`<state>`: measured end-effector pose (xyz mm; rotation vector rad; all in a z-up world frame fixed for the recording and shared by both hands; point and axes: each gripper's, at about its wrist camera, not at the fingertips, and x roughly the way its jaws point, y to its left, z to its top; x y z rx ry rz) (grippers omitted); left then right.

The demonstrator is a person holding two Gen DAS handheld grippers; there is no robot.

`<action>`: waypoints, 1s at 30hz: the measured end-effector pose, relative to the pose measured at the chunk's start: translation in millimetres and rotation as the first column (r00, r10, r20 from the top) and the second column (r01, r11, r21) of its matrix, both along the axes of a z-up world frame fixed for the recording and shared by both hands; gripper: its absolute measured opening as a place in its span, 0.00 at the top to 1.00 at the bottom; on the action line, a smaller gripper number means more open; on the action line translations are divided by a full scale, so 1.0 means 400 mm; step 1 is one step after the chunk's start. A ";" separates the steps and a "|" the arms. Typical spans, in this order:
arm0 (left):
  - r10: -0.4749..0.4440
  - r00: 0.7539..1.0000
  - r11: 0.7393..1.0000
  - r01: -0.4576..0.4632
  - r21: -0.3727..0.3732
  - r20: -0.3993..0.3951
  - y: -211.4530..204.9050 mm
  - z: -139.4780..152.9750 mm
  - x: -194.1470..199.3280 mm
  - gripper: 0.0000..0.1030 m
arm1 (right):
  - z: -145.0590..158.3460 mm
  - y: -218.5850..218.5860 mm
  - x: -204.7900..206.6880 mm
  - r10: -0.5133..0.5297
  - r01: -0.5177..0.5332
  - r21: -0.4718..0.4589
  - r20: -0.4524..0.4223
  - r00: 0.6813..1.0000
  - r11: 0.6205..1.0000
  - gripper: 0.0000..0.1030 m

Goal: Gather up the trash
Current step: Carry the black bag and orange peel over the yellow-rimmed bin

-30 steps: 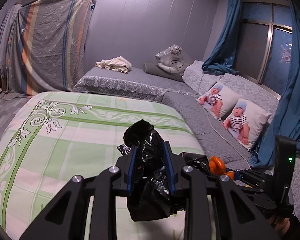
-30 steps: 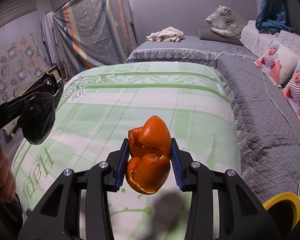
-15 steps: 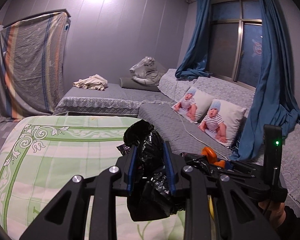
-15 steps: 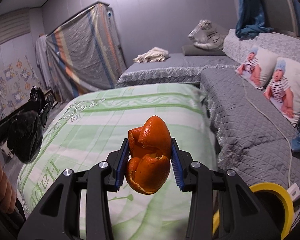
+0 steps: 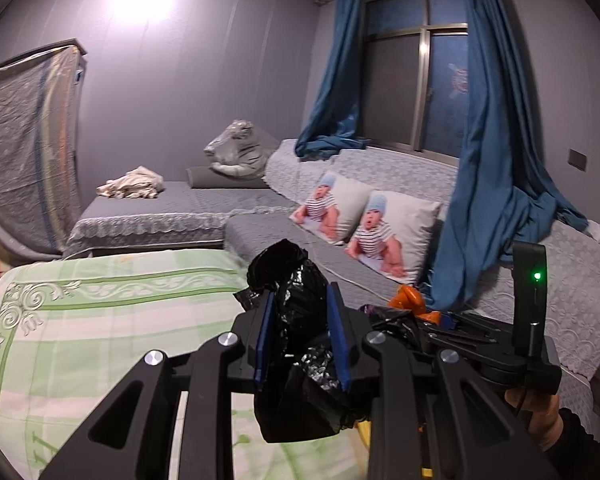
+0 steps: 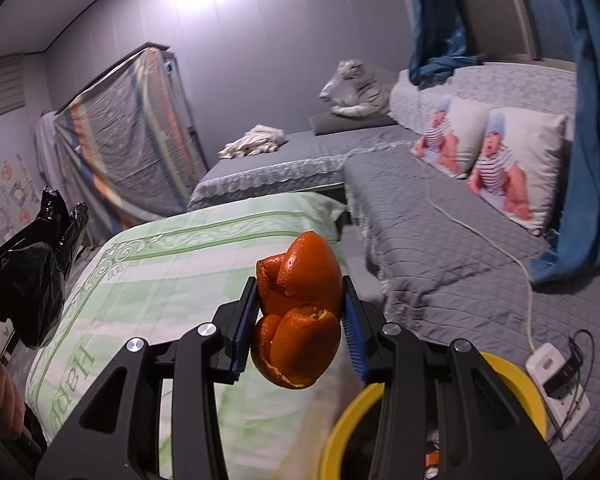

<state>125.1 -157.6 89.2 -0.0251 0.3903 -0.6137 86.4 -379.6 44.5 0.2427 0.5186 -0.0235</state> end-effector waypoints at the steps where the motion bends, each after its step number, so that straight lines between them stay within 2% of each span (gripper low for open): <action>1: -0.015 1.000 1.000 0.015 0.001 0.002 -0.016 0.002 -0.004 0.77 | 0.000 -0.018 -0.011 -0.016 0.016 0.002 0.002 1.000 1.000 0.63; 9: -0.097 0.995 0.995 0.097 0.024 0.004 -0.114 -0.008 -0.026 0.77 | -0.010 -0.115 -0.069 -0.107 0.107 0.022 0.002 0.994 0.994 0.63; 16: -0.164 0.986 0.985 0.164 0.046 -0.009 -0.196 -0.034 -0.031 0.76 | -0.049 -0.189 -0.108 -0.175 0.177 0.044 -0.029 0.984 0.983 0.63; 22: -0.237 0.969 0.969 0.241 0.047 -0.071 -0.272 -0.106 -0.018 0.76 | -0.108 -0.240 -0.116 -0.224 0.231 0.067 -0.091 0.970 0.971 0.63; 30: -0.287 0.946 0.951 0.300 0.071 -0.151 -0.369 -0.202 0.003 0.76 | -0.178 -0.293 -0.120 -0.266 0.280 0.085 -0.149 0.952 0.956 0.63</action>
